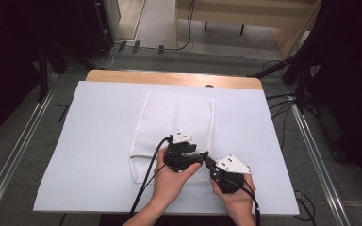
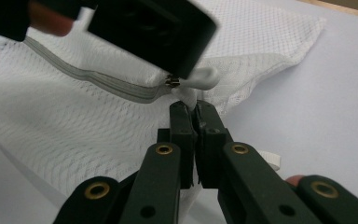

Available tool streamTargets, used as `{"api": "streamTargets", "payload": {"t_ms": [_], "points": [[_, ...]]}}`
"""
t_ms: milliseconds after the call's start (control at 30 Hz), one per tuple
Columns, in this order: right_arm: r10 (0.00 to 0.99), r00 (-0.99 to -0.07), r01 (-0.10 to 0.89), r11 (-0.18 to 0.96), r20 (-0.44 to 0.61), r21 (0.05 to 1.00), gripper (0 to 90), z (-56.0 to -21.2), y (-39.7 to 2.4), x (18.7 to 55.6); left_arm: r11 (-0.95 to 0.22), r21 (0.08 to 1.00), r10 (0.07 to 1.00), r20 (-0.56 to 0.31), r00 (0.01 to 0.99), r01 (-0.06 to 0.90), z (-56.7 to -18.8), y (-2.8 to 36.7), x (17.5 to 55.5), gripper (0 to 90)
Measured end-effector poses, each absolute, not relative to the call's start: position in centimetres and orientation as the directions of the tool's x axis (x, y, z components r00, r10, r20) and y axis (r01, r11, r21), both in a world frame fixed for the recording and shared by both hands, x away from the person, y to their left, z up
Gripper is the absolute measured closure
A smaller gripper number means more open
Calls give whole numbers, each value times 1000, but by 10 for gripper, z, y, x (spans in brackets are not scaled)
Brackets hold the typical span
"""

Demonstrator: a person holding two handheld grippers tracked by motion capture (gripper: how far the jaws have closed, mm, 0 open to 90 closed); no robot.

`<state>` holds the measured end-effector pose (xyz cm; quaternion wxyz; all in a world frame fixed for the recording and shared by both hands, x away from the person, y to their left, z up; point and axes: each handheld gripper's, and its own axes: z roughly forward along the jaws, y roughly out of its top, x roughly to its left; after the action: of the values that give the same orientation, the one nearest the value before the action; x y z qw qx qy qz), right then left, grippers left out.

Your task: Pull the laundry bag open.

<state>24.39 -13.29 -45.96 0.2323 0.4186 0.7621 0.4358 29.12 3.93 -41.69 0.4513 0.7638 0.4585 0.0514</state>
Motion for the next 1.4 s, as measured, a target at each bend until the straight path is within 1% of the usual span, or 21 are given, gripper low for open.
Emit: {"api": "streamTargets", "payload": {"t_ms": [67, 133, 200, 300, 367, 400, 467, 567, 633, 733, 833, 933, 1033, 1133, 1233, 1300, 1400], "points": [[838, -546, 435, 275, 7, 857, 889, -460, -132, 244, -176, 723, 754, -337, 563, 669, -416, 32, 293, 370], [836, -549, 434, 276, 9, 858, 888, -461, -130, 243, -204, 708, 769, -312, 558, 676, -418, 22, 294, 305], [833, -554, 429, 283, 2, 858, 889, -461, -128, 243, -226, 702, 794, -269, 545, 676, -420, 16, 293, 291], [832, -554, 431, 288, -1, 855, 889, -461, -127, 243, -225, 698, 811, -252, 527, 680, -419, 20, 293, 358], [832, -555, 431, 290, -3, 855, 888, -461, -128, 243, -221, 696, 795, -277, 539, 683, -418, 24, 293, 404], [832, -555, 433, 290, -2, 854, 888, -461, -128, 244, -220, 694, 783, -293, 549, 685, -416, 26, 293, 453], [835, -551, 437, 290, -1, 851, 888, -462, -128, 244, -216, 684, 766, -324, 555, 697, -414, 33, 295, 513], [836, -548, 435, 289, -4, 853, 889, -462, -128, 245, -184, 669, 738, -390, 550, 720, -414, 44, 298, 565], [838, -545, 439, 282, 4, 853, 889, -461, -130, 245, -182, 664, 728, -405, 553, 726, -415, 49, 297, 617], [843, -538, 441, 272, 9, 855, 888, -461, -132, 246, -182, 656, 702, -436, 564, 733, -418, 53, 296, 729], [842, -539, 441, 276, 6, 854, 889, -461, -132, 246, -180, 654, 691, -447, 568, 734, -421, 55, 295, 817], [843, -537, 440, 275, 5, 855, 889, -462, -133, 246, -189, 652, 682, -451, 576, 734, -423, 55, 295, 831], [844, -536, 439, 276, 3, 855, 889, -462, -133, 247, -202, 655, 674, -447, 588, 729, -423, 54, 292, 804], [843, -538, 436, 275, 3, 857, 888, -461, -133, 247, -206, 654, 670, -448, 592, 728, -424, 54, 292, 805], [844, -537, 433, 270, 6, 860, 888, -460, -134, 247, -224, 649, 669, -441, 599, 727, -427, 53, 291, 838], [844, -537, 435, 272, 5, 858, 888, -460, -134, 246, -216, 648, 656, -458, 600, 730, -429, 55, 292, 853], [842, -539, 435, 270, 9, 859, 888, -460, -134, 246, -221, 654, 651, -454, 608, 724, -428, 57, 292, 872]]}}
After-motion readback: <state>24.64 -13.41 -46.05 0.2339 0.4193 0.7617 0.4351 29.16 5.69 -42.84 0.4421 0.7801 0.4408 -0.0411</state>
